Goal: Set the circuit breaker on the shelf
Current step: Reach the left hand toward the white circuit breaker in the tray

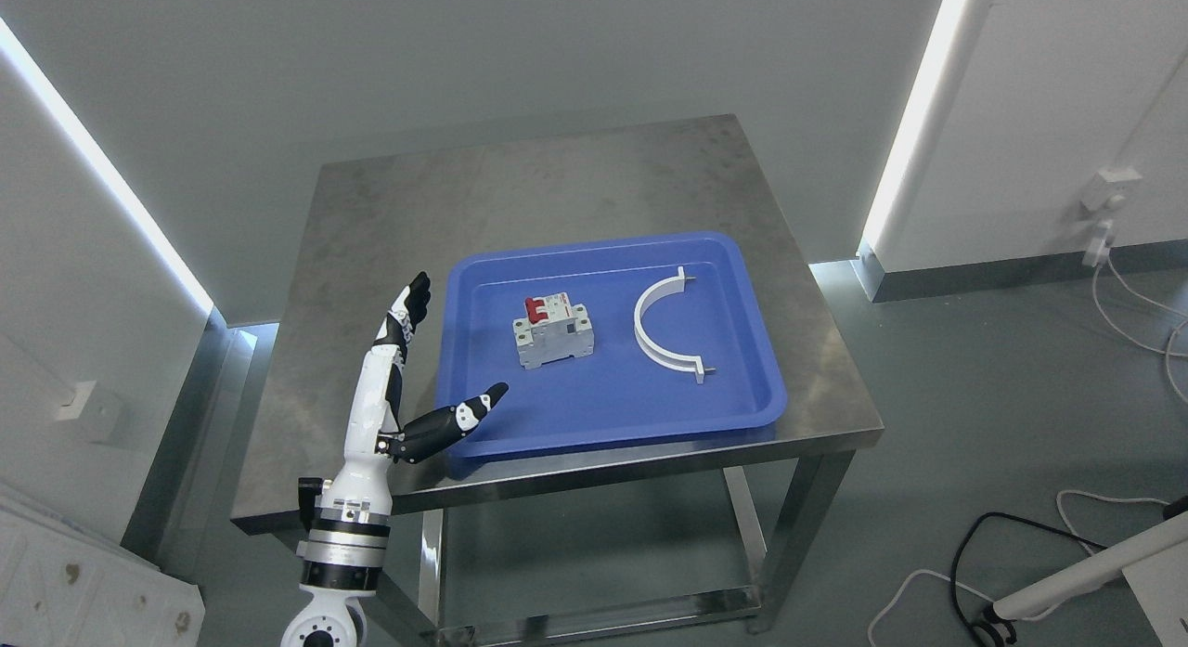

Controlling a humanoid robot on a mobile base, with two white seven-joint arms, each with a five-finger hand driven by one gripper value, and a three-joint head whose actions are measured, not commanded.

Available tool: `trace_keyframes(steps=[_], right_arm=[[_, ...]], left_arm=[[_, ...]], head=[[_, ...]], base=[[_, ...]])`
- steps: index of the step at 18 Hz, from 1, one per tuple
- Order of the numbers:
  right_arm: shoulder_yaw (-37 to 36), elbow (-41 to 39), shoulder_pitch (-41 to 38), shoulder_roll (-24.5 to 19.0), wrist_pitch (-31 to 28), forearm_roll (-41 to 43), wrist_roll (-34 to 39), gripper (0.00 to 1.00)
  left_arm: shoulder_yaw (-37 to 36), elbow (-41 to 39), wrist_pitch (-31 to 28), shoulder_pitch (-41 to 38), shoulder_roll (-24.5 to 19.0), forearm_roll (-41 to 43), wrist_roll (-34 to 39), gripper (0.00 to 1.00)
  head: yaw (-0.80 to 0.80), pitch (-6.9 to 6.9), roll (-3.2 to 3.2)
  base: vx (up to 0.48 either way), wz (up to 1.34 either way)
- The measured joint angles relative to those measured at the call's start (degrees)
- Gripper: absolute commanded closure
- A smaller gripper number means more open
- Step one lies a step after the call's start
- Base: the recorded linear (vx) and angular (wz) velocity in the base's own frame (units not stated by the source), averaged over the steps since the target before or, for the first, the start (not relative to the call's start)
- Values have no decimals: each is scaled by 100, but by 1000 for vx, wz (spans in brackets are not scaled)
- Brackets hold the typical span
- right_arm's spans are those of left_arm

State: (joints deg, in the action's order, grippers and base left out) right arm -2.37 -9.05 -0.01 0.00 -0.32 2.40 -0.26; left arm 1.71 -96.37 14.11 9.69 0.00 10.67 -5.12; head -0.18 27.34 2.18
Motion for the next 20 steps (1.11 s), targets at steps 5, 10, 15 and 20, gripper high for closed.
trace_keyframes(steps=[5, 10, 15, 20], right_arm=[[0, 0, 1, 0, 0, 0, 6, 0], [0, 0, 0, 0, -1, 0, 9, 0], [0, 0, 0, 0, -1, 0, 10, 0], [0, 0, 0, 0, -1, 0, 10, 0]], left_arm=[[-65, -6, -221, 237, 0, -2, -80, 2], [-170, 2, -1406, 897, -98, 78, -723, 4], [-374, 56, -2309, 1709, -491, 546, -1767, 7], [-608, 119, -2729, 2150, -712, 837, -3064, 7]], head=[[0, 0, 0], [0, 0, 0], [0, 1, 0], [0, 1, 0]], base=[[-5, 0], [0, 0], [1, -5], [0, 0]])
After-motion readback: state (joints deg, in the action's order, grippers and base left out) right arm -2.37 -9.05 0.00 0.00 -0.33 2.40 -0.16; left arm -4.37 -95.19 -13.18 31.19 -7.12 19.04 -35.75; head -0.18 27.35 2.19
